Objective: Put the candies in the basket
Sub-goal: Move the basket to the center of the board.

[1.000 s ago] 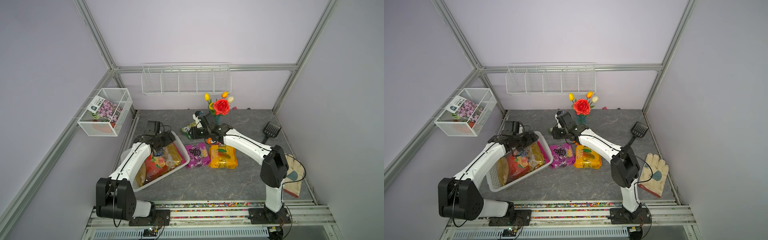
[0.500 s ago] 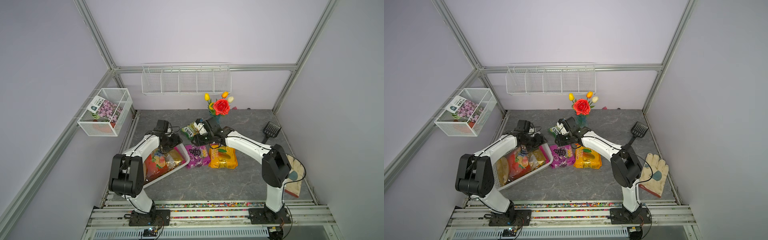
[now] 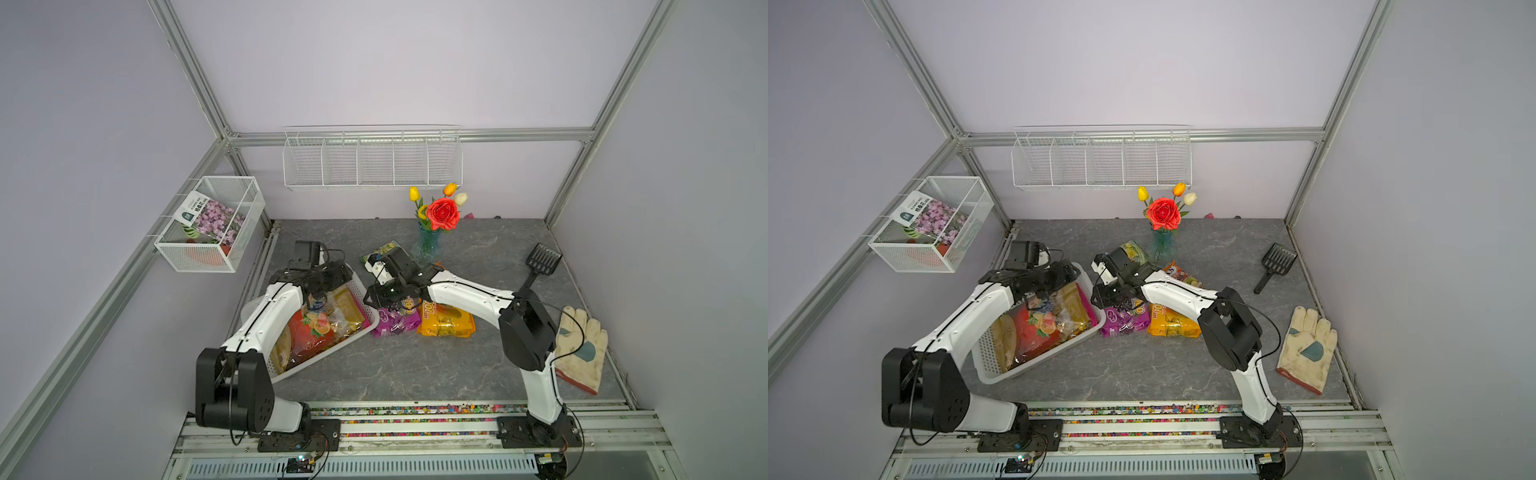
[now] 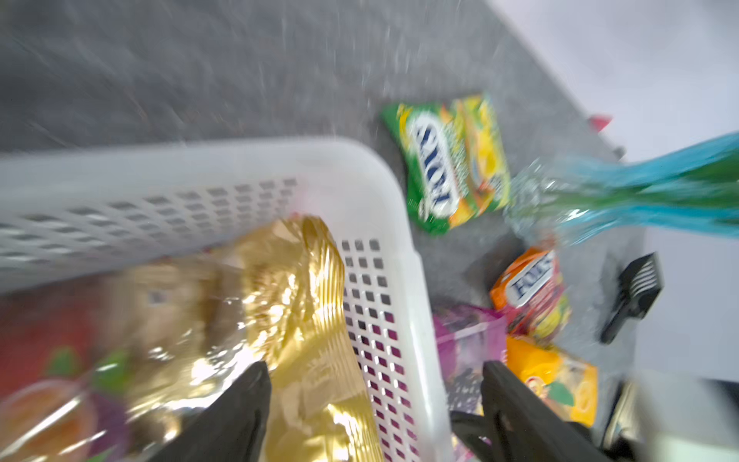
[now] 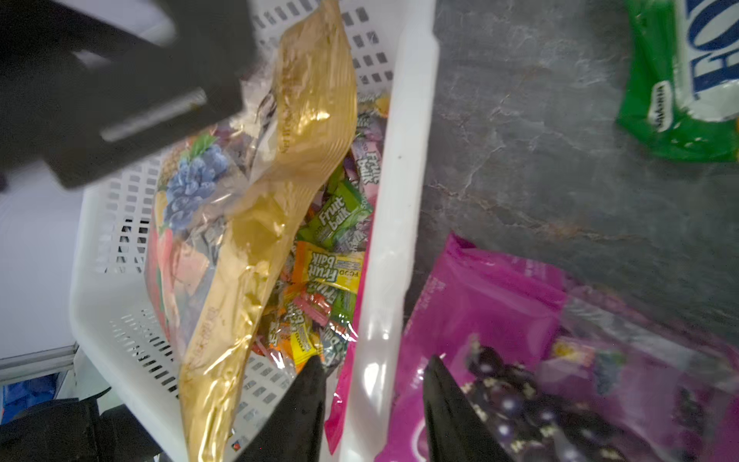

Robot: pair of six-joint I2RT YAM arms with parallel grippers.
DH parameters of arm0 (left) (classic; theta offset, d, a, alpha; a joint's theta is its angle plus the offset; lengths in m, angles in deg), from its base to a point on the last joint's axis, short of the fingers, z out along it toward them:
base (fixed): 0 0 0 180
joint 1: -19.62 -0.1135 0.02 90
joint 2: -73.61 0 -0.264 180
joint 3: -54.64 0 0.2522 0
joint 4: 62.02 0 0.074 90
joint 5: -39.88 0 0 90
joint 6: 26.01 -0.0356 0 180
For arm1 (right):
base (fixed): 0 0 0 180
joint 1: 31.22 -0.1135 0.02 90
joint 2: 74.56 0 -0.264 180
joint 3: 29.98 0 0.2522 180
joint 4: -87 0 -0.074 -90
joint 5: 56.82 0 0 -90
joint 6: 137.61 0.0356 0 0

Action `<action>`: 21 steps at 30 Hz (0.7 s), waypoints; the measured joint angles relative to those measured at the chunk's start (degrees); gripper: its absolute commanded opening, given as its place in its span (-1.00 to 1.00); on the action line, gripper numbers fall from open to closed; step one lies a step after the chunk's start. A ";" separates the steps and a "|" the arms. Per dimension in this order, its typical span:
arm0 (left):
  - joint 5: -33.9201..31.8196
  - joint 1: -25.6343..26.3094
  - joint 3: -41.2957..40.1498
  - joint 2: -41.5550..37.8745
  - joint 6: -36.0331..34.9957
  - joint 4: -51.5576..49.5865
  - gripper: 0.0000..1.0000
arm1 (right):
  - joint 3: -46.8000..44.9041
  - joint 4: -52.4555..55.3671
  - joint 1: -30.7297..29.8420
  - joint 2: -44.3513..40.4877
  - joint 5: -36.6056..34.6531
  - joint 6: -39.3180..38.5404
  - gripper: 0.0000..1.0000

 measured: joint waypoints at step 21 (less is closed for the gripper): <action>-11.45 -2.34 1.38 -5.33 1.16 -1.90 0.68 | 1.31 1.55 -5.60 4.46 -4.92 0.74 -0.42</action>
